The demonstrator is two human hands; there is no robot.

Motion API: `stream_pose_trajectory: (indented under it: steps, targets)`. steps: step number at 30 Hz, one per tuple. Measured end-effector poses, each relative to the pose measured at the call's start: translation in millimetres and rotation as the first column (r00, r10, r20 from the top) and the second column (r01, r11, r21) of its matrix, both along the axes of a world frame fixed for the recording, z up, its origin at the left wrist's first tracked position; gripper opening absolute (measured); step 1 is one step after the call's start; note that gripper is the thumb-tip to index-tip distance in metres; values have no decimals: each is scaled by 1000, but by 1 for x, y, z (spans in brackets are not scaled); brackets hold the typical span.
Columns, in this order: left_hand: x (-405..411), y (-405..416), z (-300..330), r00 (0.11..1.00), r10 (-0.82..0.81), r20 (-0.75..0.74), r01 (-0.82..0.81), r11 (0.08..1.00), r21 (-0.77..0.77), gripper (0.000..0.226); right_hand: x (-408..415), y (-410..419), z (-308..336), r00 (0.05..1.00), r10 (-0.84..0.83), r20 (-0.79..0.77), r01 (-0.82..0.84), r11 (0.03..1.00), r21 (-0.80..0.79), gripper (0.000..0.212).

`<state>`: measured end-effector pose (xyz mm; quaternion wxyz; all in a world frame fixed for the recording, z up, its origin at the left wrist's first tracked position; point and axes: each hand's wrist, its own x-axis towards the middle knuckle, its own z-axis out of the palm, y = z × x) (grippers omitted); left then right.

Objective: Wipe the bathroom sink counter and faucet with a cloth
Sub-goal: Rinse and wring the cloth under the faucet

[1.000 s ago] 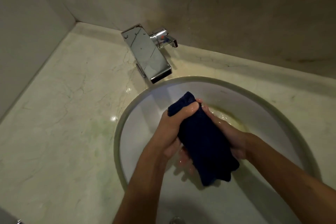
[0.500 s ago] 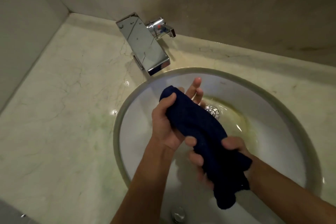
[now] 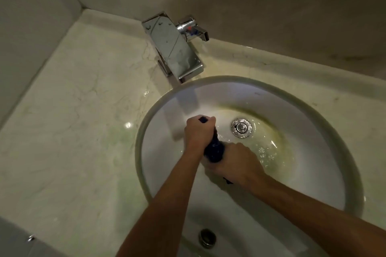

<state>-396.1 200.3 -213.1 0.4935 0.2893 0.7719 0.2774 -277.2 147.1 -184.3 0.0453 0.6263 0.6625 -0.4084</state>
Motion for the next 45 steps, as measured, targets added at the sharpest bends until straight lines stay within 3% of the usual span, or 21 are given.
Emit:
stream_pose_trajectory:
  steps: [2, 5, 8, 11, 16, 22, 25, 29, 32, 33, 35, 37, 39, 40, 42, 45]
  targets:
    - [5, 1, -2, 976, -58, -211, 65, 997, 28, 16, -4, -1, -8, 994, 26, 106, -37, 995, 95, 35]
    - [4, 5, 3, 971, -37, -235, 68, 990, 127, 16, -6, 1, -5, 996, -59, 66, 53, 995, 79, 33]
    - [-8, 6, 10, 998, -20, 55, 9, 981, 196, 13, 1, 3, 11, 939, -297, -173, 259, 942, -213, 25]
    - [-14, 3, 28, 913, 36, 406, -117, 977, 178, 13, 11, -1, 26, 846, -468, -254, 274, 792, -546, 26]
    - [-14, 1, 41, 810, -29, 586, -106, 975, 194, 13, 13, -9, 33, 739, -625, -252, 228, 584, -779, 21]
    - [-13, 2, 42, 794, -19, 608, -101, 981, 163, 15, 16, -10, 28, 797, -559, -227, 260, 658, -707, 13]
    - [-13, 1, 38, 774, 35, 632, -129, 986, 103, 18, 10, -13, 28, 829, -526, -190, 348, 752, -560, 13]
    - [-15, -2, 35, 774, 74, 629, -136, 989, 52, 22, 5, -20, 17, 802, -519, -295, 377, 824, -422, 39]
    - [-17, -3, 41, 757, 56, 651, -92, 996, 22, 25, 15, -18, 30, 809, -476, -346, 252, 812, -527, 18]
    - [-17, -3, 44, 732, 46, 679, -64, 998, 2, 26, 21, -15, 37, 774, -486, -406, 143, 758, -636, 13]
    - [-19, -6, 53, 623, 36, 781, -30, 999, -22, 22, 37, -10, 40, 570, -615, -545, -107, 602, -792, 46]
    - [-24, -11, 58, 406, 57, 912, -55, 998, -38, 26, 44, -7, 37, 334, -764, -552, -202, 514, -833, 68]
    - [-32, -15, 60, 212, 21, 977, -61, 998, -8, 49, 41, -6, 31, 183, -805, -565, -344, 486, -803, 72]
    - [-34, -15, 60, 174, -43, 984, -49, 997, 52, 53, 37, -6, 29, 119, -815, -567, -376, 492, -785, 70]
    - [-34, -15, 56, 239, -188, 953, -30, 979, 201, 54, 33, -9, 29, 13, -847, -532, -442, 472, -763, 64]
    - [-24, -20, 57, 257, -234, 937, -2, 970, 243, 72, 24, -17, 45, -140, -861, -488, -547, 478, -687, 48]
